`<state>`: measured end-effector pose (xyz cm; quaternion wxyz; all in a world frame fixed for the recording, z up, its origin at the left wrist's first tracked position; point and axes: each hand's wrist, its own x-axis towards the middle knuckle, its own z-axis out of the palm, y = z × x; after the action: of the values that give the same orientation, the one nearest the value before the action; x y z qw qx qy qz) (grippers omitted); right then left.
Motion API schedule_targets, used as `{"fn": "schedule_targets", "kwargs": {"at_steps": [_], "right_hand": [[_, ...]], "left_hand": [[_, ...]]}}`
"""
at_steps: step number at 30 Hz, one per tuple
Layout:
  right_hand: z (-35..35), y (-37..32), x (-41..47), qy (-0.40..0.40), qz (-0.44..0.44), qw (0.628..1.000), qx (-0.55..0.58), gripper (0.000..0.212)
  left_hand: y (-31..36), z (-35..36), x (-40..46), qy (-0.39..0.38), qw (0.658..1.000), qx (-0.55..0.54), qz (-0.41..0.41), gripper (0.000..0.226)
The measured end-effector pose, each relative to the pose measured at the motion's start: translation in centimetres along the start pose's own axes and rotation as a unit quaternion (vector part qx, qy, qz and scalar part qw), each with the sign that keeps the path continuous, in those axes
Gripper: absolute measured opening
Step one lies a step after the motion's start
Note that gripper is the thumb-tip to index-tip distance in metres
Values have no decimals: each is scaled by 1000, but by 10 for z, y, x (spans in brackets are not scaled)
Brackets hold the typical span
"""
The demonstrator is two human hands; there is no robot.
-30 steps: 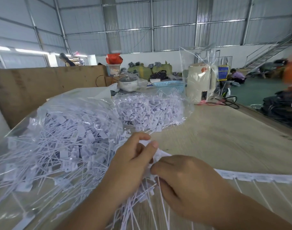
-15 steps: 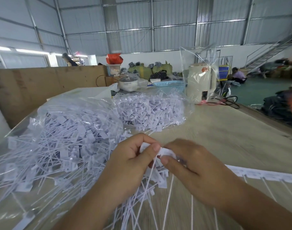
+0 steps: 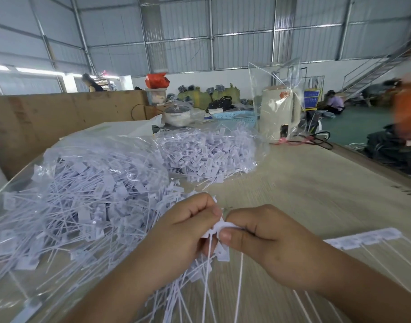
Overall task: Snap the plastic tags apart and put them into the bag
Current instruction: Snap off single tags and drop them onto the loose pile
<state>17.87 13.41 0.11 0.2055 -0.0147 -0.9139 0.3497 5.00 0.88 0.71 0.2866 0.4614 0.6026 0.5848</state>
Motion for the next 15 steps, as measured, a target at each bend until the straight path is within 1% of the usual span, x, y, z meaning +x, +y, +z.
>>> {"fn": "schedule_targets", "kwargs": {"at_steps": [4,6,8,11,15], "right_hand": [[6,-2,1,24,15,999,14,46],[8,-3,2,27,19,999,16,50],[9,-2,3,40,19,999,16,47],[10,-1,3,61,12,998,20,34],[11,-2,3,70,14,997,14,36]], "left_hand": [[-3,6,0,32,999,-35,8,26],[-5,6,0,44,998,-35,4,26],[-7,7,1,49,998,-39,1,26],[-9,8,1,55,997,-61,-9,23],[-12,8,2,67,994,-87,-23,21]]}}
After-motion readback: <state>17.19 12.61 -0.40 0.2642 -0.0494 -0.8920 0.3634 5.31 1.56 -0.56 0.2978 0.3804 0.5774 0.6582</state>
